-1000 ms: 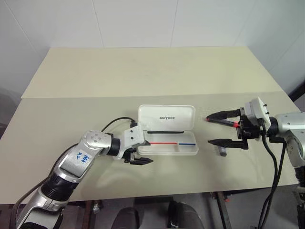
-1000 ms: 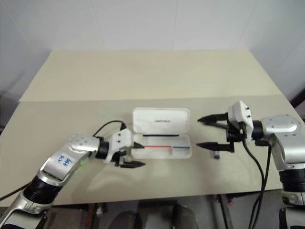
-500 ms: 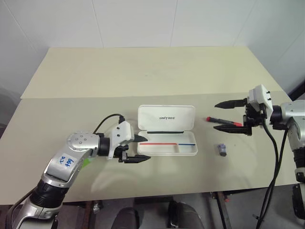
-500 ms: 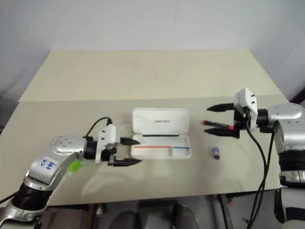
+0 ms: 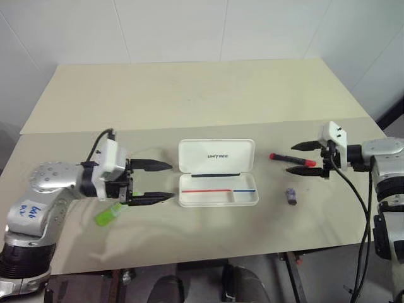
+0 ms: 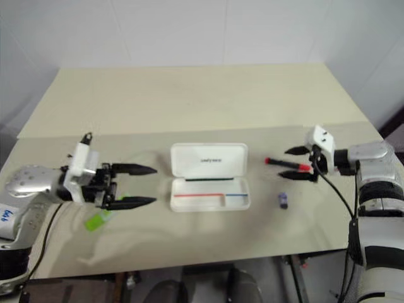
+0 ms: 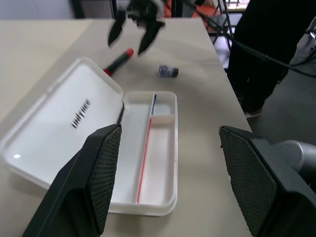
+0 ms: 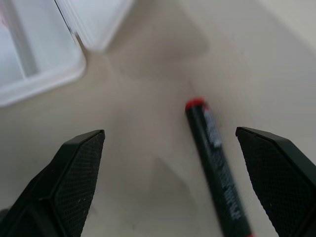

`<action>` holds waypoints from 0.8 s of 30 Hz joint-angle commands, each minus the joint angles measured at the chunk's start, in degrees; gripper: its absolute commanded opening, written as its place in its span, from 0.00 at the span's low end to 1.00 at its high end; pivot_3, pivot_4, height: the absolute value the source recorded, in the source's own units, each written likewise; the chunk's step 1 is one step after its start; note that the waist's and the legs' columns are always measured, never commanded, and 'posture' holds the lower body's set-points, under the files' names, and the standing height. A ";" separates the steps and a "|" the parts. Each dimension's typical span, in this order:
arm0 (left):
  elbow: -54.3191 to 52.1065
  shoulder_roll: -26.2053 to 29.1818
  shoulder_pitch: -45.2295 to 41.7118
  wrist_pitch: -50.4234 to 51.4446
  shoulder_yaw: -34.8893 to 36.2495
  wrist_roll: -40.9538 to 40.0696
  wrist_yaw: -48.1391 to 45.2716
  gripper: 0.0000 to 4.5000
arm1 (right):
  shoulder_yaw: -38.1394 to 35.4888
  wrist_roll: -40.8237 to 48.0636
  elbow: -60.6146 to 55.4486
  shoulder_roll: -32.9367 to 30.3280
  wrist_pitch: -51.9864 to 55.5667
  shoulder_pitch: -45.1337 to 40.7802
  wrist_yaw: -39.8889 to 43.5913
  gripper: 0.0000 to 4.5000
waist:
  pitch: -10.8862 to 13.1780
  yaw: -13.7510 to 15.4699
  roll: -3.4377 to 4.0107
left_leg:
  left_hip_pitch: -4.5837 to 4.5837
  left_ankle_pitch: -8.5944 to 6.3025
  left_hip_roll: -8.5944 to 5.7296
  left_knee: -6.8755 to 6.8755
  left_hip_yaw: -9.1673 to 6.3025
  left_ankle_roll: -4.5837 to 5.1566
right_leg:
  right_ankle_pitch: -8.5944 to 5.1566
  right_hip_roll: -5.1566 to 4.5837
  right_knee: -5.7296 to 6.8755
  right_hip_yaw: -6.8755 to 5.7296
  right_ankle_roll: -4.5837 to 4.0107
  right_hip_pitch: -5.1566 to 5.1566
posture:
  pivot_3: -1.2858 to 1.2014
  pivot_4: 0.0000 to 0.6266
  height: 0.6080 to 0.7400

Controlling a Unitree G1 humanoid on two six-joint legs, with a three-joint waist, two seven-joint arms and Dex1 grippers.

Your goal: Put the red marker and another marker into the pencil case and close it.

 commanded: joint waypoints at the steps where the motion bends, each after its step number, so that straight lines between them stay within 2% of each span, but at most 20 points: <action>1: -0.51 1.20 -1.79 2.21 3.44 -3.97 1.74 0.75 | -0.29 -2.08 2.57 0.70 -2.23 -2.67 -2.24 1.00 | 0.01 -0.08 0.02 | 0.00 0.00 0.00 0.00 0.00 0.00 | 0.00 0.00 0.00 0.00 0.00 0.00 | 0.52 0.24 1.00; 11: -3.46 4.31 -1.91 5.94 6.26 -7.14 5.22 0.75 | -0.27 -7.23 7.34 3.95 -0.62 -4.26 -9.76 1.00 | 0.02 -0.04 0.03 | 0.00 0.01 0.00 -0.04 -0.03 -0.03 | 0.00 0.00 0.00 0.02 0.00 0.00 | 0.52 0.24 1.00; 14: -4.32 4.74 -1.47 6.46 6.57 -7.51 5.91 0.76 | 0.05 -8.47 8.18 3.86 1.90 -3.91 -9.99 0.85 | 0.02 -0.02 0.03 | 0.00 0.02 0.00 -0.08 -0.05 -0.04 | 0.00 0.01 0.00 0.01 0.00 0.00 | 0.52 0.24 1.00; 23: -5.40 5.47 -0.24 6.56 6.59 -7.81 7.01 0.76 | 0.11 -10.20 8.13 2.46 2.11 -2.93 -10.17 0.14 | -0.02 0.12 -0.02 | 0.02 0.02 -0.01 -0.03 -0.10 -0.05 | 0.00 0.01 0.00 0.04 0.00 0.08 | 0.52 0.24 1.00; 24: -5.54 5.42 -0.20 6.56 6.47 -7.78 7.14 0.76 | 0.00 -10.22 8.10 2.41 1.84 -2.86 -10.41 0.13 | -0.02 0.11 -0.02 | 0.04 0.02 -0.01 0.00 -0.10 -0.05 | 0.00 0.01 0.00 0.04 0.00 0.12 | 0.52 0.24 1.00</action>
